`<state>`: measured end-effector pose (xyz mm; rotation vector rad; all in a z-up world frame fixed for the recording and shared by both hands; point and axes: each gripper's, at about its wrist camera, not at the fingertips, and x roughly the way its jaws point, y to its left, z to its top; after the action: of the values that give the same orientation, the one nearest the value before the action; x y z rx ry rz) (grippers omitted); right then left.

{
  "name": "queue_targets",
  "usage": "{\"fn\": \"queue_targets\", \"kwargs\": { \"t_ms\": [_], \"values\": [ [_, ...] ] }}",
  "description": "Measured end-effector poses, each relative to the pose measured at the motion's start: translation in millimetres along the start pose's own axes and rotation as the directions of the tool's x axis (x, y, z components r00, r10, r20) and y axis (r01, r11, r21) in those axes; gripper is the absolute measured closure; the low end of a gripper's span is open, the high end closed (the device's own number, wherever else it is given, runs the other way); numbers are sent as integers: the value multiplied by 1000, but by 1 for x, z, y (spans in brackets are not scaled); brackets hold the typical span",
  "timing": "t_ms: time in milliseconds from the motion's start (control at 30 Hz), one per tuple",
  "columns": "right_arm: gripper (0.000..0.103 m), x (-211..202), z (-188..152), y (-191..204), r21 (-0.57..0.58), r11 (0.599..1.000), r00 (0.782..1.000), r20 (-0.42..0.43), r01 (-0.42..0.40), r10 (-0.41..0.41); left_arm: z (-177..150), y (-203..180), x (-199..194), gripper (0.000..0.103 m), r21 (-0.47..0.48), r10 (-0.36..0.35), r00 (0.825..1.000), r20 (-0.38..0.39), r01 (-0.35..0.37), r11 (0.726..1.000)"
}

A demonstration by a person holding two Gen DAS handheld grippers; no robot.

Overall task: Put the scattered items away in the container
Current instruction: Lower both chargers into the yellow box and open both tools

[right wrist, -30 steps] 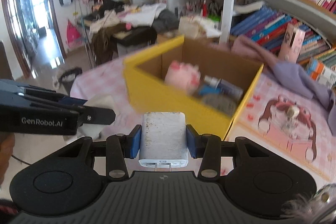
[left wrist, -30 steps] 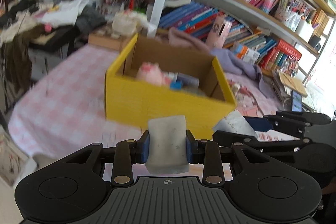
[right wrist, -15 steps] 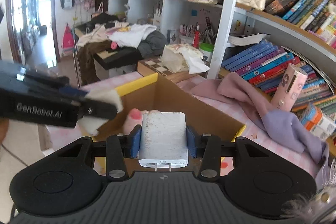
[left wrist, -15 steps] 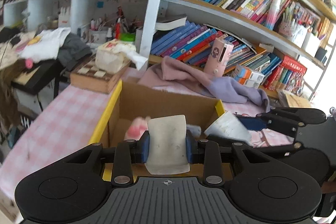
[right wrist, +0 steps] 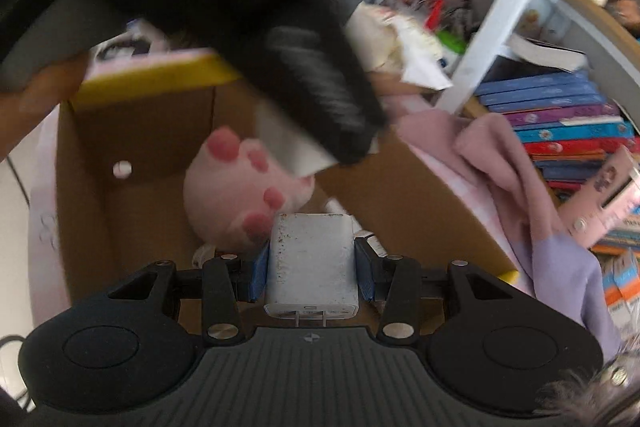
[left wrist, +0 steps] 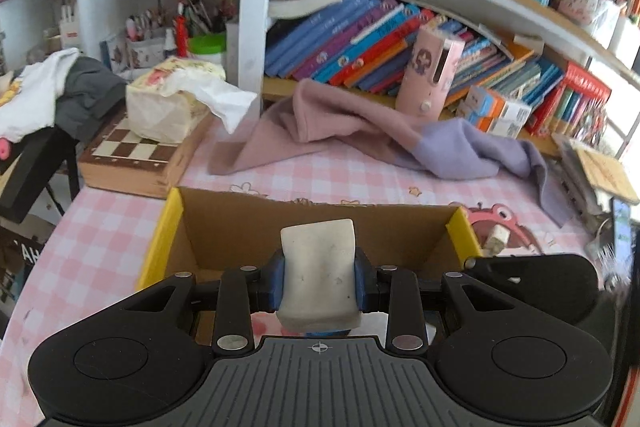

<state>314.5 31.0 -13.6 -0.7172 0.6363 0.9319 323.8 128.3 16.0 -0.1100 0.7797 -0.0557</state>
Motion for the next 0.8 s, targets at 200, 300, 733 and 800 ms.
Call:
{"fn": "queue_targets", "kwargs": {
  "t_ms": [200,300,733,800],
  "values": [
    [61,16,5,-3,-30,999,998,-57,-27,25,6,-6,40,71,31,30,994,-103,-27,999],
    [61,20,7,-7,-10,999,996,-79,-42,41,4,-8,50,70,43,31,991,-133,-25,999],
    [58,16,4,-13,40,998,997,-62,-39,41,4,-9,48,41,39,3,991,-132,3,999],
    [57,15,4,-13,50,998,998,-56,-29,32,4,-10,43,32,42,13,993,-118,-8,999]
  ]
}}
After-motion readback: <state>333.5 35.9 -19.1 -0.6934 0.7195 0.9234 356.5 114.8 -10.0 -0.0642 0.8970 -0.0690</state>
